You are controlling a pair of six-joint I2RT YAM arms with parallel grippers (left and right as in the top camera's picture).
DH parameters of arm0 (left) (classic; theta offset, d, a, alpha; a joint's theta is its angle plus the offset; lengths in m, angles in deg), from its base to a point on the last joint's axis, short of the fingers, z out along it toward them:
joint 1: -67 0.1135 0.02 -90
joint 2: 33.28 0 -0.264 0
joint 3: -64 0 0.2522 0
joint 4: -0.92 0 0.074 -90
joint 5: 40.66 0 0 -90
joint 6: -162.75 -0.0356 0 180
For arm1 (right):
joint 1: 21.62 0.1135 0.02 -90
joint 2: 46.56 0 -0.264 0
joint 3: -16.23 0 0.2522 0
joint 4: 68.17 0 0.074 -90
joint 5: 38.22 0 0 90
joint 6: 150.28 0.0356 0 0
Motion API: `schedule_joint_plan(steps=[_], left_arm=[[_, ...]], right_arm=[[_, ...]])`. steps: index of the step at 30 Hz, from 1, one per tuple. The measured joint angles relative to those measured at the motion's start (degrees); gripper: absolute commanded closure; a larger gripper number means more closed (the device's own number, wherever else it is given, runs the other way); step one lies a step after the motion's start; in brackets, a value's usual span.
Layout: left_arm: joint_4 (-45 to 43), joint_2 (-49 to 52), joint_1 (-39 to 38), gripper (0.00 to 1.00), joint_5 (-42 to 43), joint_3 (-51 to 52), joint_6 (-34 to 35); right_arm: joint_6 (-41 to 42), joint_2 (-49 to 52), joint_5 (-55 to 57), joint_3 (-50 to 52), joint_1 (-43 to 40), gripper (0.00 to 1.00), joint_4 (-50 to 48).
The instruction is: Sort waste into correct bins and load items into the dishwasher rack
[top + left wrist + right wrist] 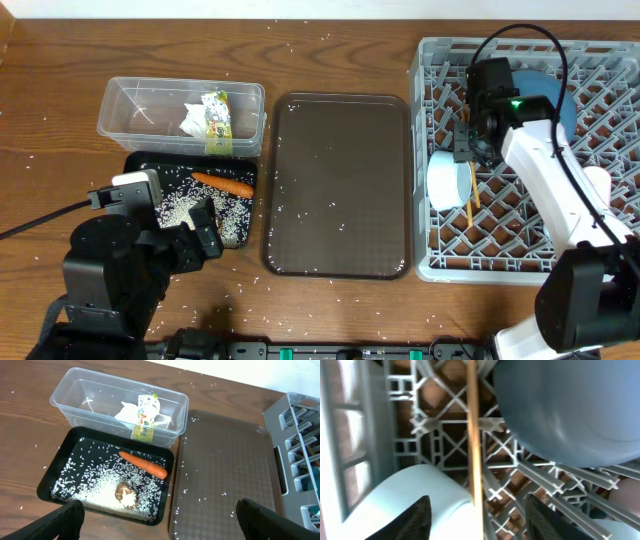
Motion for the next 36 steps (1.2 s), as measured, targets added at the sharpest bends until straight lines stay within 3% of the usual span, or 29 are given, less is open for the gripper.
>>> schedule_joint_plan(steps=[4,10,11,18,22,31,36], left_arm=[[0.0,0.0,0.0,0.02,0.0,0.0,0.0],[0.0,0.0,0.0,0.02,0.0,0.0,0.0],[0.0,0.0,0.0,0.02,0.0,0.0,0.0],[0.0,0.0,0.0,0.02,0.0,0.0,0.0],[0.0,0.0,0.0,0.02,0.0,0.0,0.0],[0.0,0.0,0.0,0.02,0.0,0.0,0.0],[0.0,0.0,0.0,0.02,0.0,0.0,0.0]], right_arm=[[0.4,-3.3,-6.4,-1.3,0.0,0.42,4.4],[1.0,-17.4,-17.7,-2.6,0.7,0.35,6.4],[1.1,-21.0,-20.1,-2.8,1.4,0.01,6.3],[1.4,-38.5,-31.6,-4.1,6.3,0.01,6.5],[0.6,-44.5,-32.6,-4.2,7.4,0.01,9.0],[-3.8,-55.1,-19.2,-4.2,7.4,0.01,16.3],[-4.5,-57.9,-13.0,0.2,6.7,0.01,13.4]])
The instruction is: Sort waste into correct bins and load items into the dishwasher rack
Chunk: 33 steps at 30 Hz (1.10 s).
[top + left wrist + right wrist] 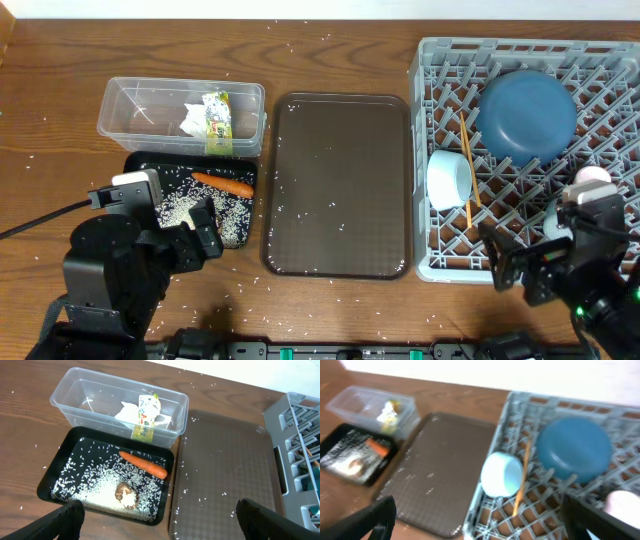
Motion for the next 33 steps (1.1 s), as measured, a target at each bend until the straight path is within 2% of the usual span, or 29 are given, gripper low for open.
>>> schedule_joint_plan(steps=[3,6,9,12,17,21,33], left_arm=[[0.0,0.0,0.0,0.02,0.0,0.0,0.0],[0.0,0.0,0.0,0.02,0.0,0.0,0.0],[0.0,0.0,0.0,0.02,0.0,0.1,0.0],[0.0,0.0,0.0,0.02,0.0,0.1,0.0],[0.0,0.0,0.0,0.02,0.0,0.1,0.0],[0.0,0.0,0.0,0.02,0.0,0.1,0.0],[0.0,0.0,0.0,0.02,0.0,0.1,0.0]], right_arm=[[-0.3,-2.7,2.8,7.8,-2.8,0.01,-8.7],[-0.3,-8.7,3.7,21.0,-6.5,0.01,-22.3],[-0.3,-15.4,3.5,32.6,-8.2,0.01,-30.1],[-0.3,-23.3,3.5,44.2,-8.4,0.01,-33.7],[-0.3,-33.4,3.5,57.6,-8.5,0.01,-37.2],[-0.3,-38.9,3.5,64.2,-8.5,0.01,-42.6],[-0.3,-39.7,3.3,75.6,-8.6,0.01,-60.0]])
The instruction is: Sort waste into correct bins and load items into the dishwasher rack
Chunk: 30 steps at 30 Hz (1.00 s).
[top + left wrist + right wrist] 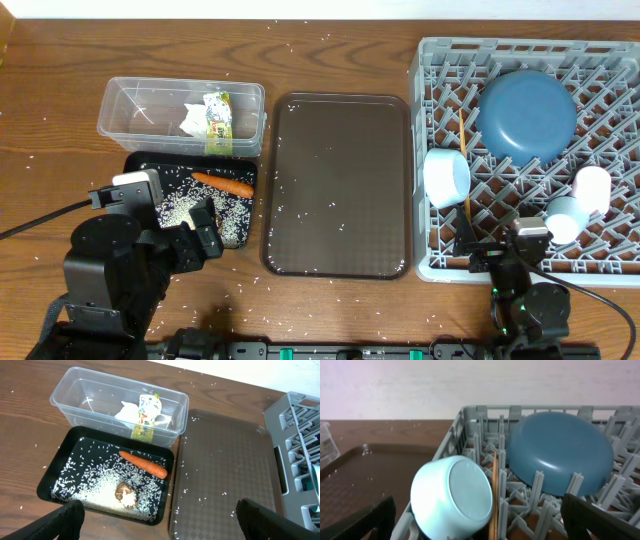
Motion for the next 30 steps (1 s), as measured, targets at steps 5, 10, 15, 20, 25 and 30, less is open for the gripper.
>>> schedule_joint_plan(steps=[5,10,15,20,25,30], left_arm=[[0.0,0.0,0.0,0.02,0.0,0.0,0.0],[0.0,0.0,0.0,0.02,0.0,0.0,0.0],[0.0,0.0,0.0,0.02,0.0,0.0,0.0],[0.0,0.0,0.0,0.02,0.0,0.0,0.0],[0.0,0.0,0.0,0.02,0.0,0.0,0.0],[0.0,0.0,0.0,0.02,0.0,0.0,0.0]], right_arm=[[0.0,0.0,0.0,2.6,0.0,0.01,-3.9],[0.0,0.0,0.0,2.6,0.0,0.01,-4.1],[0.0,0.0,0.0,2.6,0.0,0.01,-4.1],[0.0,0.0,0.0,2.6,0.0,0.01,-4.1],[0.0,0.0,0.0,2.6,0.0,0.01,-4.1],[0.0,0.0,0.0,2.6,0.0,0.01,-4.1]])
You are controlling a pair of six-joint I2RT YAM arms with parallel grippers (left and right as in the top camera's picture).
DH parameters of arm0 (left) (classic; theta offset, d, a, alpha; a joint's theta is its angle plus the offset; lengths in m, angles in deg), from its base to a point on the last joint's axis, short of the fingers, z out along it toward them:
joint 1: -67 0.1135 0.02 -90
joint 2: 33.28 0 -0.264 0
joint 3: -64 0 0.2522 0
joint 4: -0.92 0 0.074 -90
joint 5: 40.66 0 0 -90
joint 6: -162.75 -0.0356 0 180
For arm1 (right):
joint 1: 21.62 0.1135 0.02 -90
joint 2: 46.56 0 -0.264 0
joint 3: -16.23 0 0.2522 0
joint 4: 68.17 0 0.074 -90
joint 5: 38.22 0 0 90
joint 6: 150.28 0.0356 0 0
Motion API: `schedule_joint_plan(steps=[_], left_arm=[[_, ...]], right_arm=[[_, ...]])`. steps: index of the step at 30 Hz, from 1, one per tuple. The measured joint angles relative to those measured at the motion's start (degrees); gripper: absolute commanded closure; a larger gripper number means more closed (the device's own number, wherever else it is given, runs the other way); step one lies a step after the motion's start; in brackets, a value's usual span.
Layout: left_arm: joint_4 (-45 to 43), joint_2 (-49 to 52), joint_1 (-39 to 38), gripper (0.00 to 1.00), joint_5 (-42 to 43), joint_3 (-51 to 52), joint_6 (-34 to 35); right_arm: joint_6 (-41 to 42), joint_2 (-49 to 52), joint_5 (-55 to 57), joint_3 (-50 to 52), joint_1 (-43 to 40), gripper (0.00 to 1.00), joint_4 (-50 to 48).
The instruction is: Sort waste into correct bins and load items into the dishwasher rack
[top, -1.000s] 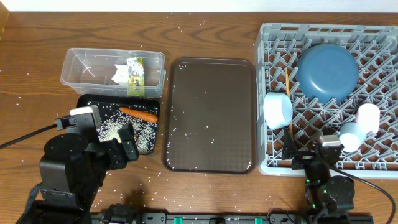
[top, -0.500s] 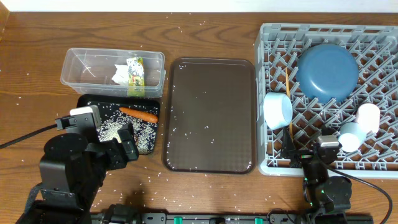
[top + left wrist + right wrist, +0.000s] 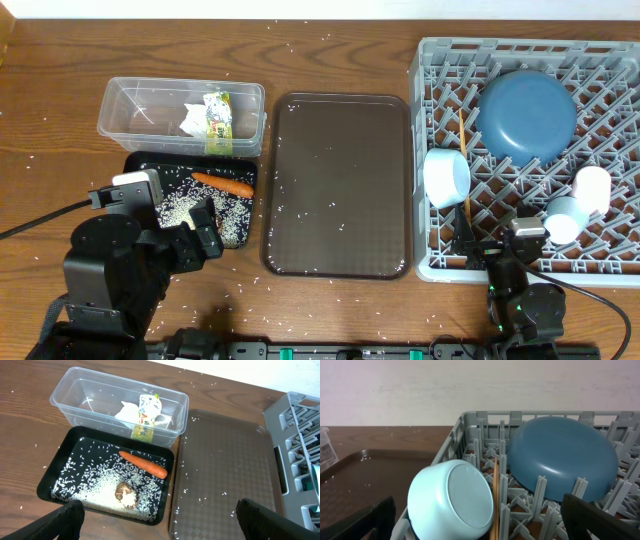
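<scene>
A grey dishwasher rack on the right holds a blue bowl, a light blue cup, a pair of wooden chopsticks and two white cups. A clear bin holds wrappers. A black tray holds rice, a carrot and a brown lump. My left gripper hangs open above the black tray's near edge. My right gripper is open, low at the rack's front, facing the cup and bowl.
A brown serving tray lies between the bins and the rack, with rice grains on it. Grains are scattered over the wooden table. Both arm bases stand at the table's front edge.
The right wrist view has shifted very slightly against the rack. The left arm and all the objects are where they were.
My right gripper was open inside the rack around the chopsticks, between the cup and the blue bowl. Then it was back at the front right of the table, the chopsticks left in the rack. Since then it rests low at the rack's front. The left arm stayed still.
</scene>
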Motion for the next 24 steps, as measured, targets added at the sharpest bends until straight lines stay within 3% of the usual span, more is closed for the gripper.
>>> schedule_joint_plan(steps=[10,15,24], left_arm=[[-3.2,-0.7,1.6,0.02,-0.4,0.6,0.0],[-20.8,-6.3,3.3,0.02,1.3,8.0,0.0],[-44.3,-21.8,3.5,0.02,6.5,35.0,0.0]], right_arm=[[0.0,0.0,0.0,0.0,0.0,0.01,0.0],[0.0,0.0,0.0,0.0,0.0,0.01,-0.1],[0.0,0.0,0.0,0.1,0.0,0.01,-0.2]])
